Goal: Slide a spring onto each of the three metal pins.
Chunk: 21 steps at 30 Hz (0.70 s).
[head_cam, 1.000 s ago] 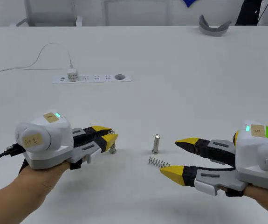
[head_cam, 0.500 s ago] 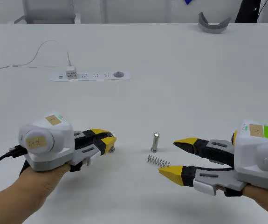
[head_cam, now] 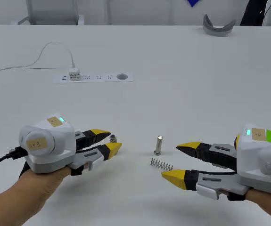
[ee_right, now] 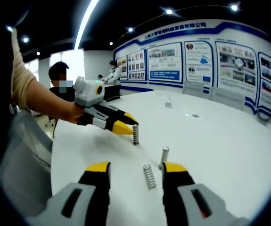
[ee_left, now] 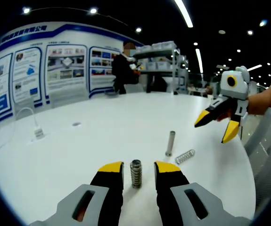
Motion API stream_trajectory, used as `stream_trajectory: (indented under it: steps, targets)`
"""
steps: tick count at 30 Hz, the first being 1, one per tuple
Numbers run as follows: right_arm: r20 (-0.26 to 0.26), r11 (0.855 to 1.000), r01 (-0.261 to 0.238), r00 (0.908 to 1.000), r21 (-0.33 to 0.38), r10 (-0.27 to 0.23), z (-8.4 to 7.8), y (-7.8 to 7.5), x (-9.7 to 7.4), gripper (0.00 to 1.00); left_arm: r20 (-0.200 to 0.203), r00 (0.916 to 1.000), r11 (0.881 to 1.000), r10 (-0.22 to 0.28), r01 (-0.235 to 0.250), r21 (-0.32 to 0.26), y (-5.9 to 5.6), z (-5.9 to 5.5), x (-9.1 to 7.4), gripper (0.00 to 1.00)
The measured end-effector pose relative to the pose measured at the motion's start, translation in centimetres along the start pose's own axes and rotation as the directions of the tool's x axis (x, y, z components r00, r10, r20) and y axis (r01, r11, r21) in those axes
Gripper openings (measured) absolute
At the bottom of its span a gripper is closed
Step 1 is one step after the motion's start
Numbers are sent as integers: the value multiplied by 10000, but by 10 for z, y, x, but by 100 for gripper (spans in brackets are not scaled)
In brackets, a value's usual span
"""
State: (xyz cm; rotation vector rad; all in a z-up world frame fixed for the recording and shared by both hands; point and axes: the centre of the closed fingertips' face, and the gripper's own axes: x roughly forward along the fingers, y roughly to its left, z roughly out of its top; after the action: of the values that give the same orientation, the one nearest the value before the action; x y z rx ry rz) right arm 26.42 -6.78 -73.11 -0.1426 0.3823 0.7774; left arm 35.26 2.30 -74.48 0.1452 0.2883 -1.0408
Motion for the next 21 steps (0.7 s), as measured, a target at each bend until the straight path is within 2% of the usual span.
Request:
stream_trajectory:
  steps: [6,10,16,21]
  targets:
    - [-286,10000,74,9996,11,-73,-7,-8,5,42,204,9998,10000,20,-19,-46,-3,10,-11,33]
    - [-472,10000,65,9989,0,-64,-11,-10,7,40,361,9993,10000,-3,4,-20,-6,16,-19,34]
    - [-789,10000,33,9969,-6,-33,-21,-14,12,38,583,9982,9997,-139,128,194,-17,27,-30,36]
    - [-1023,10000,64,9947,-43,-68,-27,-20,15,35,526,9980,9981,-357,330,518,-28,29,-39,37]
